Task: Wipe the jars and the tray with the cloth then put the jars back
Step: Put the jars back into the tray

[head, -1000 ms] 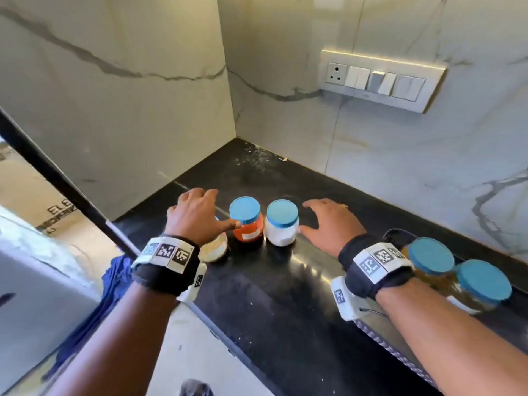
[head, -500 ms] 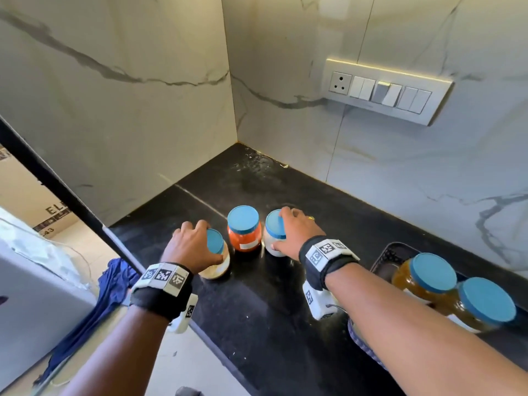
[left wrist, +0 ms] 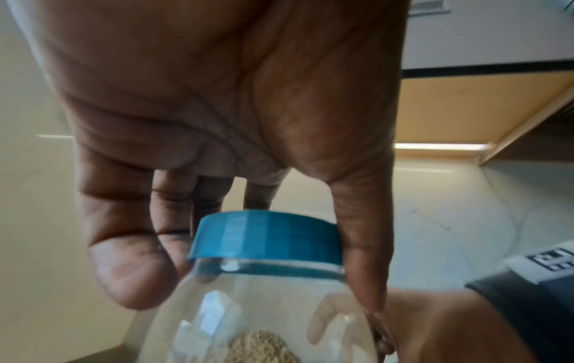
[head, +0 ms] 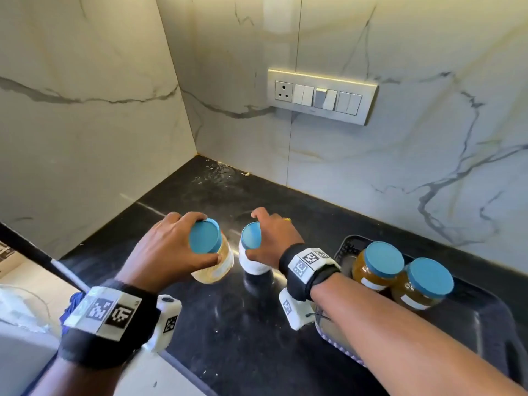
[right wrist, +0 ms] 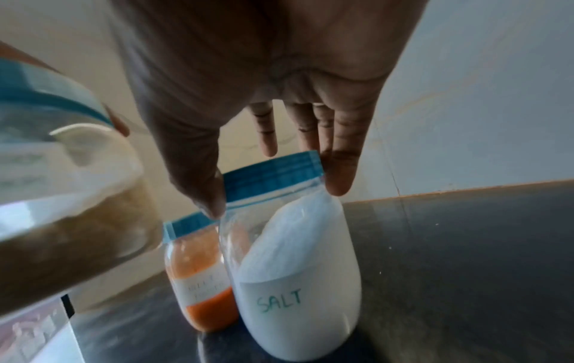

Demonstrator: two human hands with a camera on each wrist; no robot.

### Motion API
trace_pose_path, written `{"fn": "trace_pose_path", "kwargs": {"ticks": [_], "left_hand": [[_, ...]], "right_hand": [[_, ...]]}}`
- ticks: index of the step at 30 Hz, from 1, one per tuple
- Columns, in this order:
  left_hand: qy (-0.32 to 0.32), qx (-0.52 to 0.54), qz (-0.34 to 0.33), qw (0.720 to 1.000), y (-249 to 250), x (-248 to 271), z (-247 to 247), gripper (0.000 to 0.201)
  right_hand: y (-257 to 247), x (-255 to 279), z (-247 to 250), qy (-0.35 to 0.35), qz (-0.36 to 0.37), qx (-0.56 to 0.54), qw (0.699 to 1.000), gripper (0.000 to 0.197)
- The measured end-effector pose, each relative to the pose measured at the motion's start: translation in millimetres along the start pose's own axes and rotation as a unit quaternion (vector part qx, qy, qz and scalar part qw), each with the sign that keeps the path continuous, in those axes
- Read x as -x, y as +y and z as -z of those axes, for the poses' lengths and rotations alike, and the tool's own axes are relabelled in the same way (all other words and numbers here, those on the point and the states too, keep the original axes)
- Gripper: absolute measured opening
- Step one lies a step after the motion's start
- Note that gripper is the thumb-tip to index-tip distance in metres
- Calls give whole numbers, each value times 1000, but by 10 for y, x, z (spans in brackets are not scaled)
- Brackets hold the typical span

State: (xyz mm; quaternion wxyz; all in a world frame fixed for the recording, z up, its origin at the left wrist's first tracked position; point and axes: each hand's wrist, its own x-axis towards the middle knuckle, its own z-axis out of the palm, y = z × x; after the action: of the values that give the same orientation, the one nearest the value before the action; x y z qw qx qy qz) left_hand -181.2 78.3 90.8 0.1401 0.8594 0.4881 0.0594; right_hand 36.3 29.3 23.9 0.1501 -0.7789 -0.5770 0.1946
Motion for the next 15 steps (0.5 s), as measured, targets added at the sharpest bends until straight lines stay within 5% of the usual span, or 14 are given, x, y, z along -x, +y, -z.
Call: {"fn": "trace_pose_path", "kwargs": {"ticks": [8, 15], "left_hand": [[1, 30, -155, 987, 949, -188, 162, 84], [-41, 57, -272, 960, 1892, -236, -288, 86]], "right_hand": [[488, 1076, 972, 148, -63, -37, 986, 77], [1293, 2098, 1242, 202, -215, 10, 955, 73]]}}
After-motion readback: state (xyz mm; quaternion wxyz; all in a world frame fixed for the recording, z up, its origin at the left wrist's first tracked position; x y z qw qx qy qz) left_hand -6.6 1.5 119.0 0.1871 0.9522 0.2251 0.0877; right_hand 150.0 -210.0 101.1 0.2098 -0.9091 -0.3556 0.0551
